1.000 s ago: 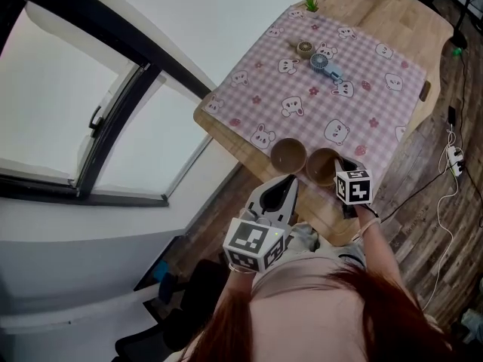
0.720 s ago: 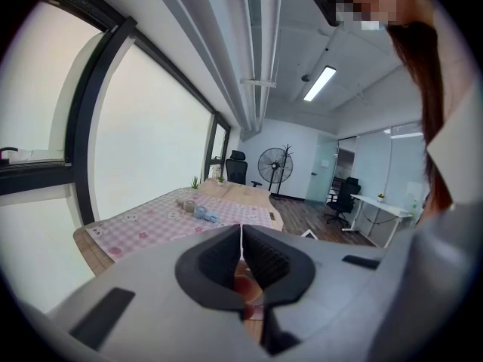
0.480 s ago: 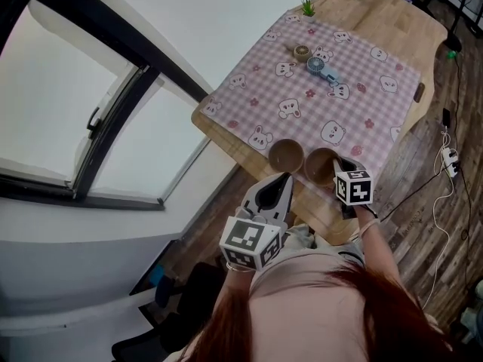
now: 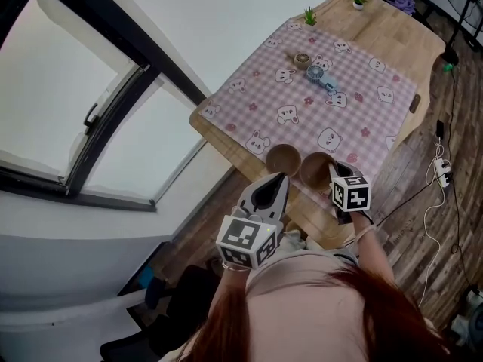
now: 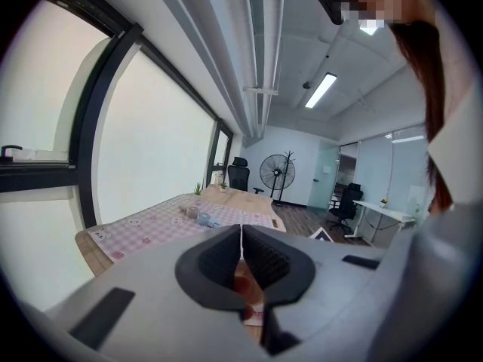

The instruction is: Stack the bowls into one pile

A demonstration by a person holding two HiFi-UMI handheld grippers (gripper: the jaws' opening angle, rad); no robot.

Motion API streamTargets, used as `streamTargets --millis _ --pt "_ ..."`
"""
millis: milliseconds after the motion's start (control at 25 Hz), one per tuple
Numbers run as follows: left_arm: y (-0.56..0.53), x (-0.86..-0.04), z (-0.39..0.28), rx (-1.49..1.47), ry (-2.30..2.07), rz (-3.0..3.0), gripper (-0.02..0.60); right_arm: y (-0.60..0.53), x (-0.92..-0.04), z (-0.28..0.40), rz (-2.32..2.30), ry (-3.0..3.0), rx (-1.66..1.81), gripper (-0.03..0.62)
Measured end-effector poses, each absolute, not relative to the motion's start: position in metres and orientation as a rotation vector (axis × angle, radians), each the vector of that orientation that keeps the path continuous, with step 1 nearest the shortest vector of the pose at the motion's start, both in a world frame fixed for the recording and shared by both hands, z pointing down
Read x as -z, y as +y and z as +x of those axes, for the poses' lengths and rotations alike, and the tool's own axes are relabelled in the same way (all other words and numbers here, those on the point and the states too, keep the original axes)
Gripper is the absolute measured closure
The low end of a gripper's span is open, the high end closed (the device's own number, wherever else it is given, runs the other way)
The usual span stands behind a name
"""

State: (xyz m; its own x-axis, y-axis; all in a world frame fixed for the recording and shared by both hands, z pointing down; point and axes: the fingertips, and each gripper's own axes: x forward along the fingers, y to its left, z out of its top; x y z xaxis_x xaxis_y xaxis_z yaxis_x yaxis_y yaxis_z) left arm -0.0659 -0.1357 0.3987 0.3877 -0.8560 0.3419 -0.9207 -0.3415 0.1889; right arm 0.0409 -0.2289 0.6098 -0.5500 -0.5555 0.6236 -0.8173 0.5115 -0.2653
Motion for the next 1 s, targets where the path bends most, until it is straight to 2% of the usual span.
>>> streamTargets --millis 1000 --pt "-0.125 -0.401 -0.106 -0.176 -1.672 2.198 0.569 -0.232 -0.585 -0.015 0.967 -2.388 -0.703 0.58"
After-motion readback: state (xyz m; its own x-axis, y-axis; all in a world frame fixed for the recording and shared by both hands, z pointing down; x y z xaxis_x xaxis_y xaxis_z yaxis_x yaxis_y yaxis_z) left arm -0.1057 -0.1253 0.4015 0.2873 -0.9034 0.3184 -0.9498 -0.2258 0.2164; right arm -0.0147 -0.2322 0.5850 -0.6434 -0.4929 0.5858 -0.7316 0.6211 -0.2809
